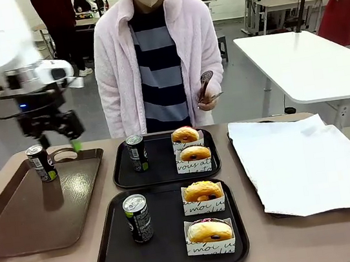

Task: Set up donuts and drinks on trays.
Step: Pick up one Pepsi coke from the Handle tray and place it on the Flat Tray without a Pepsi coke.

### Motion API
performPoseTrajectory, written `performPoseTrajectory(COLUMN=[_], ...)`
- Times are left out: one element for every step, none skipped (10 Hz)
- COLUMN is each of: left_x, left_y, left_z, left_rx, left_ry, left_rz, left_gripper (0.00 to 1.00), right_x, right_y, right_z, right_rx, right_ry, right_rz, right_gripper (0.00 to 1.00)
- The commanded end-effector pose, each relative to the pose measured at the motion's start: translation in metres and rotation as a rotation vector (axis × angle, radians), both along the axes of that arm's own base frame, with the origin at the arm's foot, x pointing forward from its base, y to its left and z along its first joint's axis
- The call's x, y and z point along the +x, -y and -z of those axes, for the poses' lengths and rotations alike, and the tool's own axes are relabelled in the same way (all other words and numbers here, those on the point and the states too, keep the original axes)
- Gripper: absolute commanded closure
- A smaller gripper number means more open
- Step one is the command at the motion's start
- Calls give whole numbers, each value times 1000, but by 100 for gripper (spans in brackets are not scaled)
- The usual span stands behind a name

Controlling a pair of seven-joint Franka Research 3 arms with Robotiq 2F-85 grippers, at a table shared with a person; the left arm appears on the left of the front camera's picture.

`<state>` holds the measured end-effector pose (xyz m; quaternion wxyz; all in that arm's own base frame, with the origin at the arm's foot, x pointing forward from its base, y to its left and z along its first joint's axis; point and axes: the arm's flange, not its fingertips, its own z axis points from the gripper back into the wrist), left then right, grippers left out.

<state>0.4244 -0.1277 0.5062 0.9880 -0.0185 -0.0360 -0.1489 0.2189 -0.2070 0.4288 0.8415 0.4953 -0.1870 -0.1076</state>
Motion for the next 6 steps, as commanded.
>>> performPoseTrajectory(left_x=[-3,1,-7,-7,-7,-7], left_y=[-17,-10,-19,-19,-19,-19], left_z=[4,10,-2,-2,-2,-2], left_rx=[44,77,7,7,7,7], left_ry=[54,57,17,17,17,17], left_rz=[-61,-76,-33,-33,-33,-33], left_gripper=[0,0,0,0,0,0], right_x=[3,3,3,3,3,3], right_y=[0,0,0,0,0,0], right_z=[0,0,0,0,0,0], right_rx=[19,19,19,19,19,19], right_ry=[32,32,32,32,32,32], right_rz=[4,4,4,4,4,4], right_gripper=[0,0,0,0,0,0])
